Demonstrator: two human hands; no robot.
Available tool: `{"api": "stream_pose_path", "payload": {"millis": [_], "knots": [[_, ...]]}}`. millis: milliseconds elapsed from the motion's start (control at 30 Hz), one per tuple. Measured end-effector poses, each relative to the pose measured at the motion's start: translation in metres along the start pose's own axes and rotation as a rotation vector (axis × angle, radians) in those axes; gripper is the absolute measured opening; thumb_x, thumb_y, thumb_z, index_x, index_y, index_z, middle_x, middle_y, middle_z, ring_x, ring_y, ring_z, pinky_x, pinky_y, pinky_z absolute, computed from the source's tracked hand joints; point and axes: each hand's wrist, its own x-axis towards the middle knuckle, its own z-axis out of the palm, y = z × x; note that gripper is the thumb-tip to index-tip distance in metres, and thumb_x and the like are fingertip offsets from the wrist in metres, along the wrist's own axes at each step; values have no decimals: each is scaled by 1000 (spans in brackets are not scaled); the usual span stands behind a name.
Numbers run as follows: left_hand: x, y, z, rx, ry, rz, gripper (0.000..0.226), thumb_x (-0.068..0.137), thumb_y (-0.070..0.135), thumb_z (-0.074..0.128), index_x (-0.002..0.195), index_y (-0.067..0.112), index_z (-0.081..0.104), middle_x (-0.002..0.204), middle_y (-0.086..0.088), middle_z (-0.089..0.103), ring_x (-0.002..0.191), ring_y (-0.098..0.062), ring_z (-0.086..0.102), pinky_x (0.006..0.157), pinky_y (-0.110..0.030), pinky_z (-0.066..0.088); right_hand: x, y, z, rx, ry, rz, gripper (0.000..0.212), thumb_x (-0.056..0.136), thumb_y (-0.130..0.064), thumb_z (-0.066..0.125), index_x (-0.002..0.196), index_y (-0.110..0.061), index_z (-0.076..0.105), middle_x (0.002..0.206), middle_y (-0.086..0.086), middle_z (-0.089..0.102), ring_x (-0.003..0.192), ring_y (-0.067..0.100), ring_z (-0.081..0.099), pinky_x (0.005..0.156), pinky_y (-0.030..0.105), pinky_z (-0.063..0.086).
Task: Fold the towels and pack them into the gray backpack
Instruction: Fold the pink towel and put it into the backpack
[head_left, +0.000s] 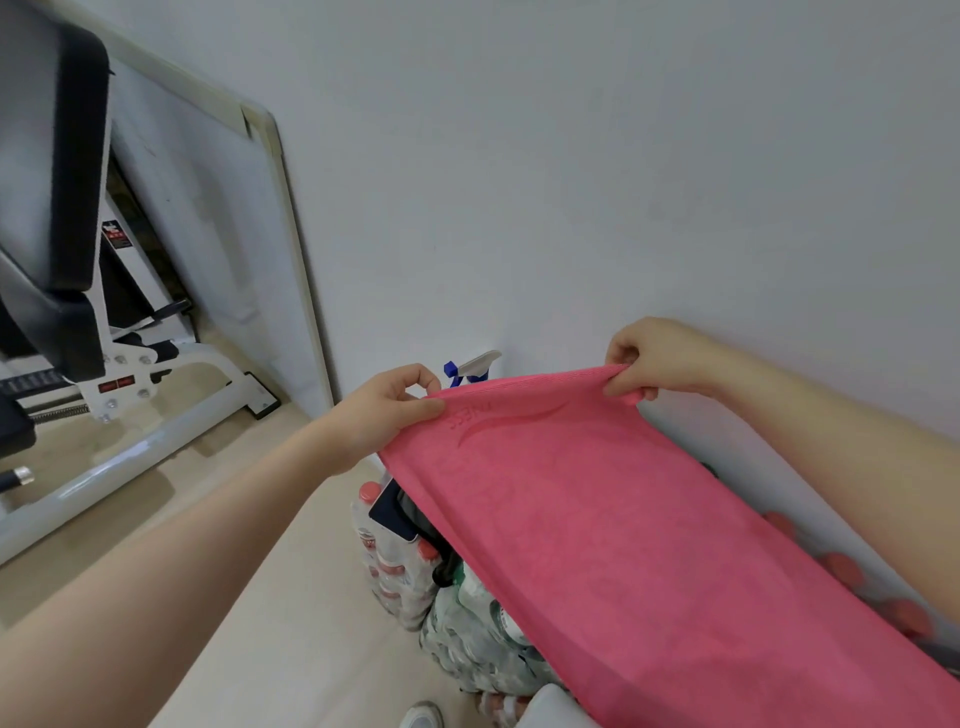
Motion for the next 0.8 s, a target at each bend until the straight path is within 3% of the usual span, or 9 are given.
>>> {"api": "stream_pose_path", "payload": {"millis": [100,167,267,367,433,533,700,800], "knots": [[1,-1,-3,-103,21,-5,13,90,18,57,78,21,55,59,4,56,44,-7,50,42,-18,37,5,-4,-3,102,107,93,20,73,-5,68,64,-16,54,58,3,62,43,7,56,48,19,39],[0,-1,-8,-212,-6,-10,15,89,17,58,75,21,55,63,2,57,46,-8,52,42,-19,38,16,-14,-1,-3,318,124,19,76,-10,64,64,-17,50,69,8,64,59,21,62,52,23,37],[-9,5,-18,-413,-46,21,11,78,20,65,71,22,56,65,3,62,51,-9,56,45,-18,44,29,-39,5,-204,562,55,10,84,-18,56,87,-8,56,97,20,64,93,37,59,64,32,34],[-19,12,-24,-584,-15,116,3,72,20,60,70,21,57,66,4,65,55,-9,61,51,-18,50,38,-57,3,-151,630,-68,12,85,-17,56,90,-6,57,98,20,61,94,36,56,68,35,35],[-27,16,-20,-596,-45,149,4,72,18,58,70,21,60,68,2,66,57,-11,62,54,-19,51,34,-57,-2,-65,635,-154,7,80,-11,59,78,-11,52,86,16,59,82,31,52,66,34,33],[-40,20,6,-555,-181,162,11,72,16,57,68,23,64,69,0,67,57,-11,62,56,-19,52,9,-35,-7,8,554,-206,15,76,-4,63,74,-12,51,77,6,53,74,22,46,62,28,30],[-57,33,62,-467,-439,190,10,60,14,63,69,17,65,68,-2,64,58,-13,59,57,-21,50,-66,22,-4,134,459,-165,12,77,2,65,87,-4,67,85,5,58,77,17,53,66,14,41],[-67,45,106,-367,-539,180,10,55,20,63,65,22,65,62,3,60,53,-7,53,53,-15,44,-114,53,-3,165,460,-73,12,78,4,63,87,-2,68,86,5,60,79,18,57,72,21,45]]}}
